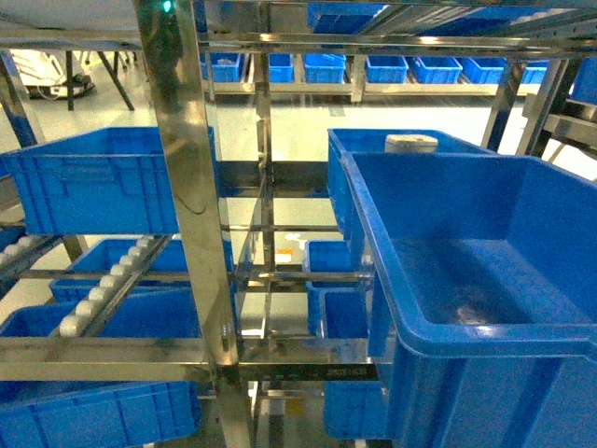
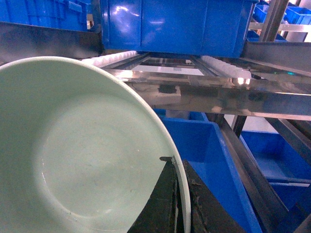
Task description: Place green bowl on second shelf with right arm
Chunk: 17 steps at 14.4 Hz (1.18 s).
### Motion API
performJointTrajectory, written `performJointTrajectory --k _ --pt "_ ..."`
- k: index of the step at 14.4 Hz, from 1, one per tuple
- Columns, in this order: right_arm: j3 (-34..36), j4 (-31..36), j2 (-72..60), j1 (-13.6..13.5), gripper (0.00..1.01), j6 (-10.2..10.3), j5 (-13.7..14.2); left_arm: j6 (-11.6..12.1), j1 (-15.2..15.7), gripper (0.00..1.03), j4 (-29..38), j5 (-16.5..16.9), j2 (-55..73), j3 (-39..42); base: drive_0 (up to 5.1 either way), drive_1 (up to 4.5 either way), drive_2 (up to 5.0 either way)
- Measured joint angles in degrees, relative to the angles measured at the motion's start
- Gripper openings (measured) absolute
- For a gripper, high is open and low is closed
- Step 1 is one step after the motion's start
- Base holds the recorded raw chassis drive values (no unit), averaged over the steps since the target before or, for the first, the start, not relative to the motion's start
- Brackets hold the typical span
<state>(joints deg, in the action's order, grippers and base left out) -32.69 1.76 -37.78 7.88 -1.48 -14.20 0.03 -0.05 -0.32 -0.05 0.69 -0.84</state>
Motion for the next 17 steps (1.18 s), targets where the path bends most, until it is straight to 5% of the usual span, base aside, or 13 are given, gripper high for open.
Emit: performJointTrajectory --k 6,12,17 --pt "1.95 3.02 -2.19 -0.22 0.02 -0.28 -0.61 0.00 0.00 0.98 0.00 0.00 0.00 0.00 0.0 0.00 0.0" --pt "4.39 11.21 -14.27 -3.06 0.02 -3.08 0.87 0.00 0.00 0.98 0.00 0.00 0.00 0.00 0.0 0.00 0.0" --pt "1.55 20.13 -32.61 -0.76 0.02 -6.19 1.25 0.00 0.00 0.98 0.00 0.00 0.00 0.00 0.0 0.00 0.0"
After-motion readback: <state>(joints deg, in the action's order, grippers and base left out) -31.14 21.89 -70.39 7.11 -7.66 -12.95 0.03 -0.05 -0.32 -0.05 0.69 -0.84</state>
